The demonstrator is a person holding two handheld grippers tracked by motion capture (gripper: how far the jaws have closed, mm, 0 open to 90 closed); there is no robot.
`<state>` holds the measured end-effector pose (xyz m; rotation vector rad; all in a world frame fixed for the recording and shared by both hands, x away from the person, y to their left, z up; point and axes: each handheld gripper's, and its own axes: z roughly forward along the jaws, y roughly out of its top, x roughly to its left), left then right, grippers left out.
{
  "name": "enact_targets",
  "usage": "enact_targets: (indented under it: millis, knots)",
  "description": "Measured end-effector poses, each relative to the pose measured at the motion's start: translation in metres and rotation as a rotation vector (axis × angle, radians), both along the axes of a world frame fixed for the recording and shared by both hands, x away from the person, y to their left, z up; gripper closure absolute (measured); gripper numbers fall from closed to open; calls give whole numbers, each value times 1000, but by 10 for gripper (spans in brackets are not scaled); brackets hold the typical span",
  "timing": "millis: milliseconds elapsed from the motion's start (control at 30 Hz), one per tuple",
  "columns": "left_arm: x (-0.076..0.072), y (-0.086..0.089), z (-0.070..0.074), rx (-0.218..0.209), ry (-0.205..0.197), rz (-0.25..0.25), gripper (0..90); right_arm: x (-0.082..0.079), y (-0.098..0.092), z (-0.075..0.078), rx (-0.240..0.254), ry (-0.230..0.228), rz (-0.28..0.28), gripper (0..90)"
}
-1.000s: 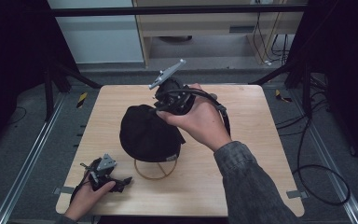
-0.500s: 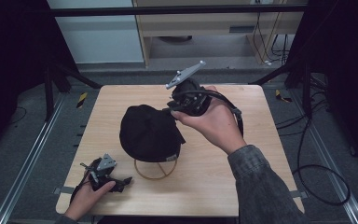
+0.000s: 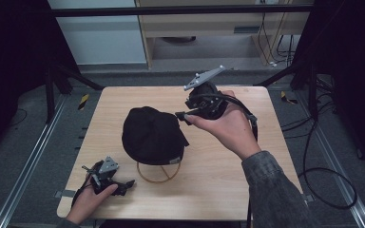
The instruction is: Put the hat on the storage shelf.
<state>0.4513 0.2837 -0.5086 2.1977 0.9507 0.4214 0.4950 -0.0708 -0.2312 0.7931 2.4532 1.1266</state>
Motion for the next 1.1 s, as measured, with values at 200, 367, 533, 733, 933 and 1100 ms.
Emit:
enact_targets:
  millis: [200, 367, 533, 733, 933, 1100]
  knots:
    - [0, 0, 0, 0, 0, 0, 0, -3, -11, -4, 0, -28, -51, 275]
    - [0, 0, 0, -2, -1, 0, 0, -6, -25, -8, 9, -53, -112, 141]
    - [0, 0, 0, -2, -1, 0, 0, -9, -41, -17, 1, -72, -162, 67]
    - [0, 0, 0, -1, -3, 1, 0, -13, -62, -28, 24, -84, -199, 61]
    - [0, 0, 0, 1, 0, -1, 0, -15, -77, -44, 19, -70, -238, 86]
    - [0, 0, 0, 0, 1, -1, 0, -17, -84, -67, 9, -51, -252, 92]
